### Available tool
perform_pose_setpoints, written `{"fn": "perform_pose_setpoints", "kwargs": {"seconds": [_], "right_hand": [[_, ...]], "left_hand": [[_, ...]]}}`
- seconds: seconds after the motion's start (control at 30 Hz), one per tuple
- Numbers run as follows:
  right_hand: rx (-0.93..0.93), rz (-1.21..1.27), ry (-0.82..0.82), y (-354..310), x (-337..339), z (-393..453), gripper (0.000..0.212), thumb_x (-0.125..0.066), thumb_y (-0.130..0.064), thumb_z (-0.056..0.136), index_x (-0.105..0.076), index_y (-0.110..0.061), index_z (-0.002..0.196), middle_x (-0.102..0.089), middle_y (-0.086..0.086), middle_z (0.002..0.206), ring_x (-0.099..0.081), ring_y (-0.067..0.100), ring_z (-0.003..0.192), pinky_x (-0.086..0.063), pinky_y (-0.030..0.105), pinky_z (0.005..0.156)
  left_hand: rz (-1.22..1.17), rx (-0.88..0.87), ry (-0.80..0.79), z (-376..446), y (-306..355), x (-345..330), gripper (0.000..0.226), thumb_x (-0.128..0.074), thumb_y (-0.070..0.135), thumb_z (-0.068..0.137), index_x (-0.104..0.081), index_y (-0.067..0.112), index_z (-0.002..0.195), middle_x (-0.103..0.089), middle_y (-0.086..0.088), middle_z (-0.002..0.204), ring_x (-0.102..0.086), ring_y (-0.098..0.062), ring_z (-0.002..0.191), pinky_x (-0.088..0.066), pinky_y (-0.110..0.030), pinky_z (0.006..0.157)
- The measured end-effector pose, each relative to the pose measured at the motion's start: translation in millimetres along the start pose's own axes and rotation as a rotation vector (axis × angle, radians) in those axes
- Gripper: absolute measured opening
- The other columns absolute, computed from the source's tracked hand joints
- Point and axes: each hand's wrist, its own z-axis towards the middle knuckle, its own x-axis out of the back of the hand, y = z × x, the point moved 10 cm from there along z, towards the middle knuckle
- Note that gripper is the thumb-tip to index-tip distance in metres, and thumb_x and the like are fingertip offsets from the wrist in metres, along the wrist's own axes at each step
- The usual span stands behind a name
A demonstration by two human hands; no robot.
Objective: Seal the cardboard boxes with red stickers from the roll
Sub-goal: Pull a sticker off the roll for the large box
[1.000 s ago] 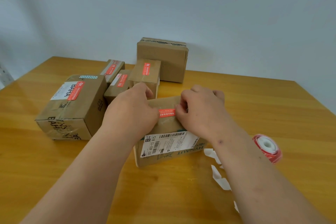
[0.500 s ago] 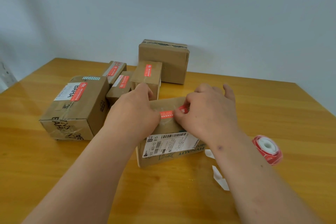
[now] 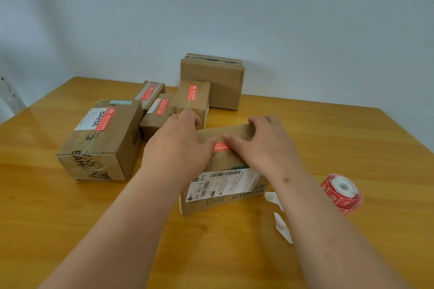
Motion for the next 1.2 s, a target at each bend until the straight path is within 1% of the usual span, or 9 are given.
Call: {"fn": "perform_pose_setpoints", "kwargs": {"seconds": [0.1, 0.23, 0.4, 0.7, 0.77, 0.87, 0.97, 1.1, 1.2], "right_hand": [[-0.024, 0.051, -0.014, 3.3, -0.8, 3.6, 0.072, -0.058, -0.066, 0.075, -0.045, -0.029, 0.135, -0.041, -0.006, 0.131, -0.053, 0.019, 0.111, -0.049, 0.044, 0.09], [-0.011, 0.089, 0.01, 8.0, 4.5, 4.9, 0.046, -0.051, -0.041, 0.089, -0.046, -0.029, 0.133, -0.043, -0.004, 0.131, -0.054, 0.018, 0.108, -0.048, 0.041, 0.092], [0.015, 0.144, -0.113, 7.9, -7.0, -0.9, 0.073, -0.062, -0.063, 0.076, -0.04, -0.031, 0.137, -0.035, -0.008, 0.132, -0.049, 0.012, 0.103, -0.049, 0.035, 0.088], [0.018, 0.215, -0.094, 13.4, -6.3, 2.4, 0.047, -0.055, -0.033, 0.091, -0.043, -0.031, 0.136, -0.039, -0.006, 0.135, -0.042, 0.006, 0.091, -0.034, 0.018, 0.063], [-0.001, 0.244, -0.08, 16.2, -5.3, 2.0, 0.044, -0.053, -0.033, 0.091, -0.044, -0.03, 0.134, -0.043, -0.007, 0.132, -0.042, 0.006, 0.095, -0.034, 0.019, 0.065], [-0.007, 0.226, -0.1, 16.0, -8.1, -0.4, 0.058, -0.062, -0.047, 0.082, -0.042, -0.031, 0.134, -0.042, -0.01, 0.12, -0.045, 0.008, 0.094, -0.04, 0.027, 0.074], [-0.018, 0.226, -0.08, 16.6, -5.0, -1.2, 0.056, -0.06, -0.043, 0.082, -0.041, -0.03, 0.134, -0.046, -0.009, 0.126, -0.046, 0.008, 0.096, -0.044, 0.029, 0.077], [-0.004, 0.192, -0.088, 9.5, -7.4, -5.1, 0.071, -0.062, -0.061, 0.073, -0.04, -0.032, 0.134, -0.042, -0.009, 0.124, -0.05, 0.01, 0.099, -0.049, 0.034, 0.081], [-0.028, 0.222, -0.069, 12.5, -3.7, -3.1, 0.059, -0.062, -0.046, 0.079, -0.041, -0.03, 0.132, -0.046, -0.007, 0.127, -0.048, 0.009, 0.096, -0.047, 0.031, 0.078]], "left_hand": [[0.038, 0.013, -0.016, 2.8, 0.6, -2.1, 0.045, -0.065, 0.047, 0.085, -0.046, 0.031, 0.123, -0.053, 0.009, 0.112, -0.05, -0.01, 0.086, -0.037, -0.025, 0.061], [-0.001, 0.01, 0.0, 3.3, -4.5, -1.9, 0.04, -0.061, 0.026, 0.09, -0.045, 0.029, 0.127, -0.054, 0.006, 0.11, -0.055, -0.013, 0.087, -0.046, -0.028, 0.066], [-0.022, -0.006, -0.022, -0.1, -1.6, -3.2, 0.054, -0.069, 0.045, 0.082, -0.044, 0.032, 0.128, -0.05, 0.007, 0.113, -0.053, -0.012, 0.09, -0.042, -0.024, 0.065], [-0.131, 0.003, 0.009, -3.0, -11.0, -3.3, 0.044, -0.064, 0.02, 0.089, -0.048, 0.03, 0.129, -0.049, 0.007, 0.11, -0.051, -0.01, 0.088, -0.032, -0.013, 0.056], [-0.153, 0.017, 0.026, -4.0, -12.6, -3.1, 0.043, -0.061, 0.017, 0.09, -0.049, 0.029, 0.13, -0.049, 0.007, 0.109, -0.052, -0.01, 0.084, -0.033, -0.013, 0.055], [-0.129, 0.01, 0.031, -5.3, -9.7, -2.1, 0.046, -0.067, 0.034, 0.086, -0.048, 0.032, 0.128, -0.049, 0.009, 0.111, -0.051, -0.007, 0.083, -0.034, -0.013, 0.056], [-0.117, 0.004, 0.032, -6.6, -8.2, -2.9, 0.046, -0.067, 0.03, 0.087, -0.047, 0.031, 0.129, -0.049, 0.008, 0.114, -0.051, -0.007, 0.088, -0.034, -0.012, 0.056], [-0.097, 0.009, 0.052, -8.7, -6.6, -0.5, 0.047, -0.066, 0.039, 0.085, -0.048, 0.032, 0.127, -0.048, 0.008, 0.115, -0.051, -0.007, 0.087, -0.04, -0.02, 0.062], [-0.09, -0.004, 0.04, -9.9, -5.4, -2.1, 0.049, -0.067, 0.035, 0.085, -0.047, 0.031, 0.129, -0.049, 0.007, 0.118, -0.052, -0.009, 0.091, -0.04, -0.02, 0.064]]}}
